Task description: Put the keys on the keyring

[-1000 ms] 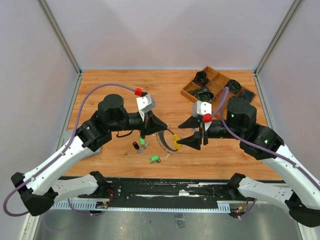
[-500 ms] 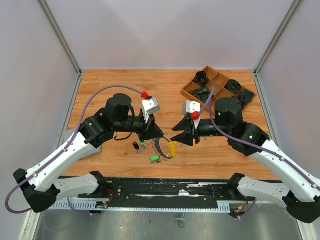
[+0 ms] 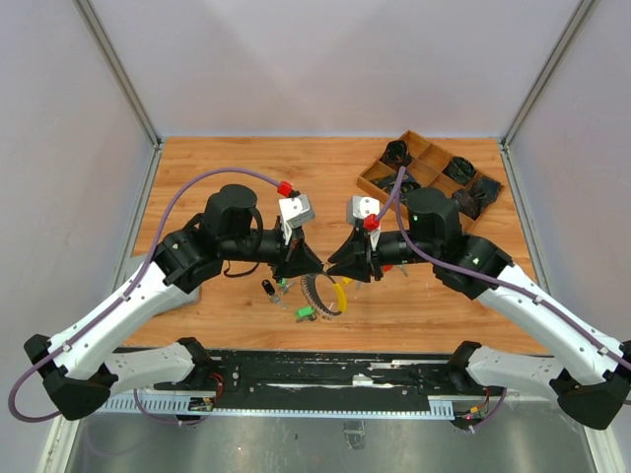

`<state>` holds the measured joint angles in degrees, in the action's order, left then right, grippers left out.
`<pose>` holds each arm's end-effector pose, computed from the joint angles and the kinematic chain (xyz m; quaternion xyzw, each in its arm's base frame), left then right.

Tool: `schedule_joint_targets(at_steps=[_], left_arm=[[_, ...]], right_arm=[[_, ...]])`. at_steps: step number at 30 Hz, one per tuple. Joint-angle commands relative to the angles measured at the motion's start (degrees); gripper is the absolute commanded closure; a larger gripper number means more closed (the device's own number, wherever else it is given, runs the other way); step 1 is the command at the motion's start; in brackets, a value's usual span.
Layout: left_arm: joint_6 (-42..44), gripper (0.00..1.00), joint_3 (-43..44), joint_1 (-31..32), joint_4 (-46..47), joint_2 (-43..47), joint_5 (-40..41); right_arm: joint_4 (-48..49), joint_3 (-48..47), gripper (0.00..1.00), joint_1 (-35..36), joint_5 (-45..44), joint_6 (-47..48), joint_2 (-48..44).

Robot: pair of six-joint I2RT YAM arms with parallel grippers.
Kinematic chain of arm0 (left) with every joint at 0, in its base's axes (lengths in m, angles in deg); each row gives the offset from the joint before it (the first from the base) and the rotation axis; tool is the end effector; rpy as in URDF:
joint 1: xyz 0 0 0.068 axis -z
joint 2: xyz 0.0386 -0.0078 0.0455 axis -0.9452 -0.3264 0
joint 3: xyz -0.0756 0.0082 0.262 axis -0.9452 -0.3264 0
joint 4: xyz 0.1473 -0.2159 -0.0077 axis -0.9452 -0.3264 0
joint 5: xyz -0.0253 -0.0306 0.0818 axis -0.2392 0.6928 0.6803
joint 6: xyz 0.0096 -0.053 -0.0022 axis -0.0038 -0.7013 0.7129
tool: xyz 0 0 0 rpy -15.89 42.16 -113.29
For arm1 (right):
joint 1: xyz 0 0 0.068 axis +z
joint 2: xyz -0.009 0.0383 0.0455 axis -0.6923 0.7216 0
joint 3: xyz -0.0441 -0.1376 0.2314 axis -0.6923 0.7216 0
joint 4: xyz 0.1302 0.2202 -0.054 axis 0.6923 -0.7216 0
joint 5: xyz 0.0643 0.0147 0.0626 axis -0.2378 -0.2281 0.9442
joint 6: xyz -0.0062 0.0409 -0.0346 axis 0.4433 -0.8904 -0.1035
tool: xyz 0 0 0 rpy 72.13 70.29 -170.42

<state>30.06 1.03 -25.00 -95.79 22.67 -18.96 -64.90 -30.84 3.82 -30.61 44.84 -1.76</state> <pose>0.1375 -0.1695 0.3931 0.4492 0.6901 -0.4209 0.3805 0.1315 0.1789 0.4053 -0.5337 0.5481 0.4572 0.4537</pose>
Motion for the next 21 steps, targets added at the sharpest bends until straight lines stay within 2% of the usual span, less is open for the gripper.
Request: schedule_joint_targets(at_steps=[1,4,11,21], left_arm=[[1.0,0.99,1.2,0.7,1.8,1.5,-2.0],[1.3,0.99,1.1,0.7,2.0,1.3,-2.4],[1.8,0.99,1.1,0.7,2.2,1.2,-2.6],[1.8,1.00,0.7,0.7,2.8,1.5,-3.5]], right_arm=[[1.6,0.6,0.75,0.6,2.4,-0.4,0.4],[1.2,0.3,0.79,0.7,2.6,-0.1,0.9],[1.1,-0.1,0.84,0.8,3.1,0.0,1.6],[0.4,-0.4,0.69,1.2,2.9,0.7,2.7]])
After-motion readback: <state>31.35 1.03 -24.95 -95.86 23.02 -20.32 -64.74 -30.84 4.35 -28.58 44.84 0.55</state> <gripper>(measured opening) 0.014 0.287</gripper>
